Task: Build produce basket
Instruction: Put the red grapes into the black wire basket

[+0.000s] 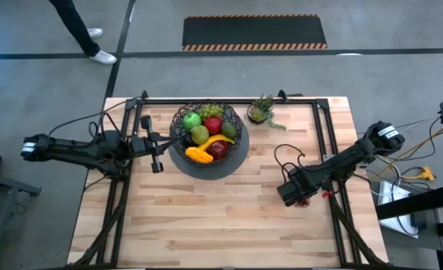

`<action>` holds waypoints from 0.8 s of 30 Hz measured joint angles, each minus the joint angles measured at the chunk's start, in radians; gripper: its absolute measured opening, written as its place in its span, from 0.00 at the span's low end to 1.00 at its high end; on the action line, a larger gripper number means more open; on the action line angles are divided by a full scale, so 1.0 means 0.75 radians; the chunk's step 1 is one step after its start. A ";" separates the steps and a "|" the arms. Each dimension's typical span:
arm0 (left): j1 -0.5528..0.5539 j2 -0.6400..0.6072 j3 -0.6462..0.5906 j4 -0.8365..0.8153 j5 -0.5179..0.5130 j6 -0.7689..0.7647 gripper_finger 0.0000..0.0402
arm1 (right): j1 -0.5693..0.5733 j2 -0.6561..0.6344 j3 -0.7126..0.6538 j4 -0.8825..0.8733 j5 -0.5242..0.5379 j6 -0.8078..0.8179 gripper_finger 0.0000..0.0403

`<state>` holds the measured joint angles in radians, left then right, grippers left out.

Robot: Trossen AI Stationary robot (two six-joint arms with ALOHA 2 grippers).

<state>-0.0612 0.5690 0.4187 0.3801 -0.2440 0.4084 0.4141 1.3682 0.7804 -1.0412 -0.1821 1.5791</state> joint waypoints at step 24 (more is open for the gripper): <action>0.000 0.000 -0.001 0.000 -0.001 0.000 0.00 | -0.003 0.000 0.550 -0.151 0.828 -0.337 0.08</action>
<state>-0.0612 0.5690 0.4183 0.3801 -0.2447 0.4084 0.4118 1.3682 1.1929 -1.1543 0.4385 1.3262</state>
